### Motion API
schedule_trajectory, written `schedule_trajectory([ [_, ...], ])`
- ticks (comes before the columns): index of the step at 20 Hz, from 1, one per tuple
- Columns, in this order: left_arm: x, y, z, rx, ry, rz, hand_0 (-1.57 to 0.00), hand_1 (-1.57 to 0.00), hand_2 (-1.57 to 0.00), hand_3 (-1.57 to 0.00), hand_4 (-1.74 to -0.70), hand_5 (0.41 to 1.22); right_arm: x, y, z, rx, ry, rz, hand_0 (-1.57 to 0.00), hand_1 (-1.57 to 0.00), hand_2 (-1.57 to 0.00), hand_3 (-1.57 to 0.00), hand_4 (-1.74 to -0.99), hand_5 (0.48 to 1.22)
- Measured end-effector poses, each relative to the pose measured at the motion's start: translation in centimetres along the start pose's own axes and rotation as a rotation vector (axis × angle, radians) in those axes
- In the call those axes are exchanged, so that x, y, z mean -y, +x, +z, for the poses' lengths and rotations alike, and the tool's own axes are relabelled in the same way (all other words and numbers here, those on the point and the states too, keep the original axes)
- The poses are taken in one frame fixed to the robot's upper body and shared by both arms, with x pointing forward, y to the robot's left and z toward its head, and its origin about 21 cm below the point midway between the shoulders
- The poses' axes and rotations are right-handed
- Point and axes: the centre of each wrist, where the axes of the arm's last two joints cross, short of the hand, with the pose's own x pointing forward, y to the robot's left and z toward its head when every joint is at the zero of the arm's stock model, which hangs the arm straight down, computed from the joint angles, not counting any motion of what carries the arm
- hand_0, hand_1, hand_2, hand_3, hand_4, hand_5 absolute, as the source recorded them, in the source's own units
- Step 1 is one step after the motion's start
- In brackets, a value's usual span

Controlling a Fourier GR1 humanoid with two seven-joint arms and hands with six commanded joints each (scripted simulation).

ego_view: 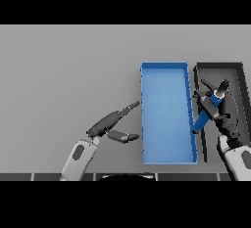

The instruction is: Pick up the blue pipe and place it into the blue bin.

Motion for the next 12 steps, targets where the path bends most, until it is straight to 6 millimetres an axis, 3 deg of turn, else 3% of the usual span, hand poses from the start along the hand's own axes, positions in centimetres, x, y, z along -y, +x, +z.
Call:
schedule_trajectory([
  [2, 0.0, 0.2, 0.0, 0.014, -0.003, 0.007, 0.0, 0.0, 0.0, 0.0, -0.89, 0.422, -0.5, -2.0, 0.6, -0.091, -0.053, 0.018, -1.57, -1.57, -1.57, -1.52, -1.741, 1.221],
  [3, 0.0, -0.2, 0.4, 0.01, -0.002, 0.009, 0.0, 0.0, 0.0, 0.0, -0.89, 0.42, -0.5, -2.6, 0.8, -0.124, -0.075, 0.01, -1.57, -1.57, -1.57, -1.26, -1.741, 1.221],
  [7, 0.1, 0.3, 0.3, 0.009, -0.008, -0.001, 0.0, 0.0, 0.0, 0.0, -0.88, 0.421, -1.1, -4.8, 1.1, -0.266, -0.132, 0.074, -1.57, -1.55, -1.57, -0.85, -1.741, 1.221],
  [8, 0.2, 0.2, 0.1, -0.003, -0.011, 0.001, 0.0, 0.0, 0.0, 0.0, -0.88, 0.421, -1.1, -5.2, 0.8, -0.305, -0.158, 0.083, -1.46, -1.34, -1.34, -0.79, -1.678, 1.221],
  [10, 0.0, 0.5, -0.2, 0.001, -0.014, -0.006, 0.0, 0.0, 0.0, 0.0, -0.88, 0.422, -1.7, -6.4, 0.3, -0.409, -0.175, 0.086, -0.94, -0.85, -0.86, -0.5, -1.503, 1.221],
  [12, -0.1, 0.2, 0.0, -0.001, -0.011, -0.007, 0.0, 0.0, 0.0, 0.0, -0.88, 0.427, -1.5, -6.4, 0.1, -0.452, -0.167, 0.115, -0.6, -0.55, -0.55, -0.32, -1.337, 1.221],
])
